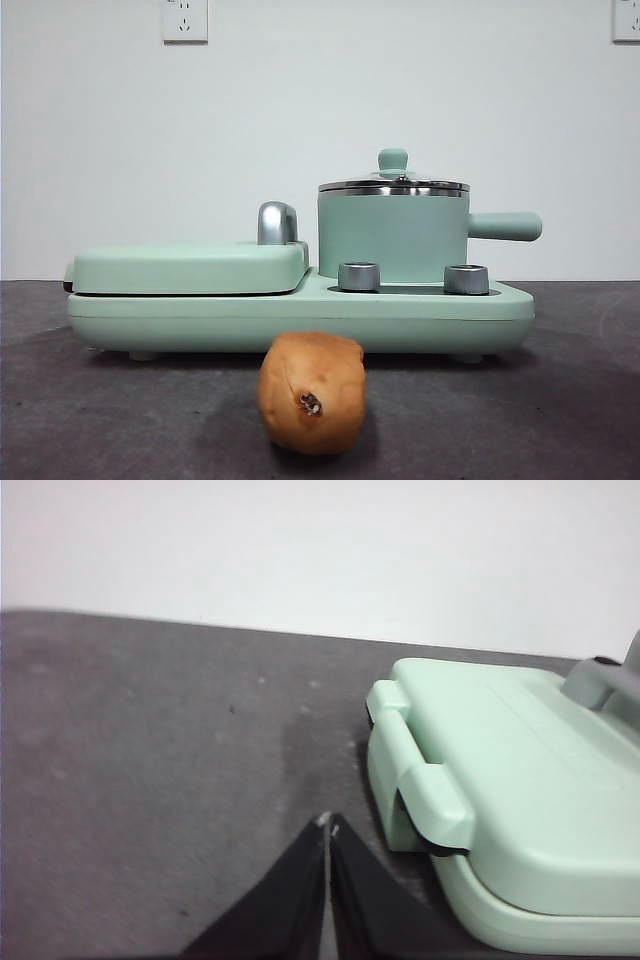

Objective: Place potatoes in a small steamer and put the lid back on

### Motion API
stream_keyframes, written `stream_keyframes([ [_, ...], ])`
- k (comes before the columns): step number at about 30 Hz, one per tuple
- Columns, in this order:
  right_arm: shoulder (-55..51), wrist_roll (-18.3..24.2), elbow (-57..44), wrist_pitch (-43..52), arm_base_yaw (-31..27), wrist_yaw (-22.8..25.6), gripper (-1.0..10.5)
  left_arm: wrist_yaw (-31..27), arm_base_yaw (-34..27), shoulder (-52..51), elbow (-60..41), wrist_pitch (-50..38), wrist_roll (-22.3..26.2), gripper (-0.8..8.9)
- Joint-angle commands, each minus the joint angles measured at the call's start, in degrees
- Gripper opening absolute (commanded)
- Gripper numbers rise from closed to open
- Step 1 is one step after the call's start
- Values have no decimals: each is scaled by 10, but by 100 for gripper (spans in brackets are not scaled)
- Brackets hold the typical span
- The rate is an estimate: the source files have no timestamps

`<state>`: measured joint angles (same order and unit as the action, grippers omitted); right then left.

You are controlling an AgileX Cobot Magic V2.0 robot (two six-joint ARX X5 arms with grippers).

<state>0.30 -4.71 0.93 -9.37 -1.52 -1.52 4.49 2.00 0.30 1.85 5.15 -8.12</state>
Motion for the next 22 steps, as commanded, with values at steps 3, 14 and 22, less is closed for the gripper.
stream_keyframes([
  [3, -1, -37, -1, 12, 0, -3, 12, 7, 0, 0, -10, -3, -90, 5],
  [14, 8, -125, 93, -43, 21, -37, 12, 78, 26, 21, 27, 0, -153, 6],
  [22, 90, -141, 242, -148, 55, -92, 12, 132, 59, 123, 138, 35, -170, 7],
])
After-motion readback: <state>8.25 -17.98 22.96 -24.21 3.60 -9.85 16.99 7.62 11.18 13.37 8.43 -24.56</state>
